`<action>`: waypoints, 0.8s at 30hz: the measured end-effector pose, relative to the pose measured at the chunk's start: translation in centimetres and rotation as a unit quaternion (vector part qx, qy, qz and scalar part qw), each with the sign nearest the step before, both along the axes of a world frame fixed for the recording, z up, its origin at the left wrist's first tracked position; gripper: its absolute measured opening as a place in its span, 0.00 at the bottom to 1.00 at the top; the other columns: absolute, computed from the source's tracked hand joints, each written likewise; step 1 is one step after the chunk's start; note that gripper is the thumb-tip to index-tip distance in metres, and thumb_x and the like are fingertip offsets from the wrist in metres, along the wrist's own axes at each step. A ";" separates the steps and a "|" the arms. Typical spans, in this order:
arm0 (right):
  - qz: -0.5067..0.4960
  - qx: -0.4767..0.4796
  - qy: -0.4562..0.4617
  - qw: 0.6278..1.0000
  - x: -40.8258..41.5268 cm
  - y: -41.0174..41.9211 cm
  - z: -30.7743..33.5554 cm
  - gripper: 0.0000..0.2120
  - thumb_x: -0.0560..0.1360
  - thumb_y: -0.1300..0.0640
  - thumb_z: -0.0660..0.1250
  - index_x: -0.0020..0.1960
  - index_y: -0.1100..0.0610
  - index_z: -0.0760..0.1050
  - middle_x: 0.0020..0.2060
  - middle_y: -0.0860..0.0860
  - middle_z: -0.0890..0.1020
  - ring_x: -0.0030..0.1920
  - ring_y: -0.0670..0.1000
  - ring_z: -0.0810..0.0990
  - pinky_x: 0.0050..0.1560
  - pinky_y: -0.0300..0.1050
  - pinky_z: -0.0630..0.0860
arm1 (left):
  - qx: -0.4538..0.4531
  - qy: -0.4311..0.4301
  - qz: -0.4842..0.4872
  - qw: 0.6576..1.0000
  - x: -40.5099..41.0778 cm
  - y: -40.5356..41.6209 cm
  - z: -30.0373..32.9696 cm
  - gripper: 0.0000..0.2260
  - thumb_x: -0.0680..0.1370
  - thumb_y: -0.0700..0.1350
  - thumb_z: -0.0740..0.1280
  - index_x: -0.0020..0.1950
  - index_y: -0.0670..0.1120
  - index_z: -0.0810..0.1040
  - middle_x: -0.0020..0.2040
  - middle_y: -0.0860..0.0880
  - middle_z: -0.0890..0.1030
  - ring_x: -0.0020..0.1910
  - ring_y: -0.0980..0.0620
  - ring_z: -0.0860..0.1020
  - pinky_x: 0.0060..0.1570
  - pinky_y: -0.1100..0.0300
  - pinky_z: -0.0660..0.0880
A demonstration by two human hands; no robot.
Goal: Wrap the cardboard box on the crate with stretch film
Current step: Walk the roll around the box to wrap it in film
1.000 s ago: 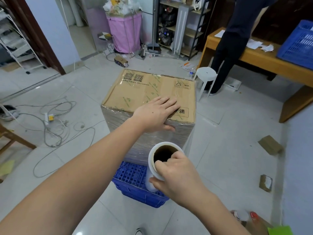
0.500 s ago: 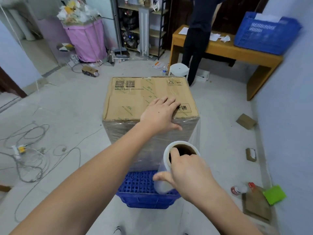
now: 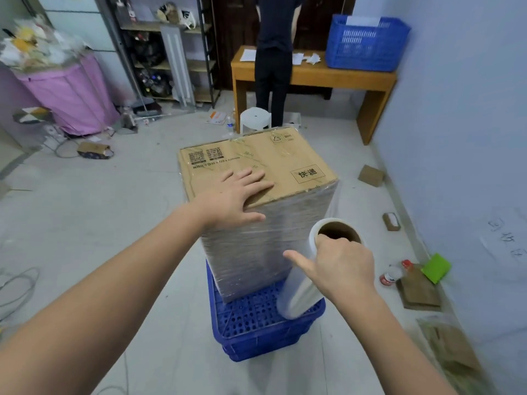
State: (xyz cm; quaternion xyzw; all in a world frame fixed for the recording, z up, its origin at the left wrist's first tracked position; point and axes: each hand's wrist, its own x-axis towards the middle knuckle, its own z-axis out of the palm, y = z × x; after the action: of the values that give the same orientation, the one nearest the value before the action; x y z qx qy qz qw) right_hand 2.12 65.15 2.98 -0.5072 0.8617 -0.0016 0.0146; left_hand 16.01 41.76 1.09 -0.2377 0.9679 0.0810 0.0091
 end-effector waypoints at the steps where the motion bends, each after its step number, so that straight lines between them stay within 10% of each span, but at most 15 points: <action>1: -0.002 -0.003 0.002 1.000 -0.2 -0.2 -0.2 0.32 0.70 0.22 0.52 0.35 0.51 0.67 0.28 0.47 0.75 0.30 0.50 0.73 0.31 0.45 0.71 | -0.002 0.006 0.003 1.000 -0.1 0.1 -0.1 0.35 0.79 0.69 0.61 0.83 0.63 0.51 0.85 0.56 0.49 0.83 0.53 0.44 0.81 0.43 0.42; 12: 0.215 -0.076 0.006 0.974 -0.8 1.1 0.3 0.29 0.72 0.33 0.66 0.29 0.53 0.57 0.24 0.46 0.63 0.28 0.46 0.61 0.27 0.41 0.52 | 0.008 -0.011 0.049 0.999 -1.7 2.3 0.6 0.31 0.82 0.68 0.54 0.83 0.62 0.49 0.85 0.55 0.47 0.83 0.49 0.43 0.78 0.34 0.37; 24: 0.414 -0.114 -0.025 0.903 0.7 1.4 -2.3 0.22 0.67 0.38 0.70 0.29 0.50 0.63 0.22 0.46 0.65 0.31 0.50 0.62 0.31 0.41 0.66 | -0.031 0.001 0.074 0.997 -2.6 4.2 -0.5 0.31 0.82 0.69 0.51 0.83 0.62 0.48 0.85 0.56 0.46 0.83 0.49 0.43 0.78 0.32 0.40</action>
State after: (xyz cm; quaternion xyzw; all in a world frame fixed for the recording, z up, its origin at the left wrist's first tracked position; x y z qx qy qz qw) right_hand 2.78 66.54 0.70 -0.8160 0.5678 -0.1060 -0.0223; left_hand 13.41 46.00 0.57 -0.3084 0.9499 0.0512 -0.0049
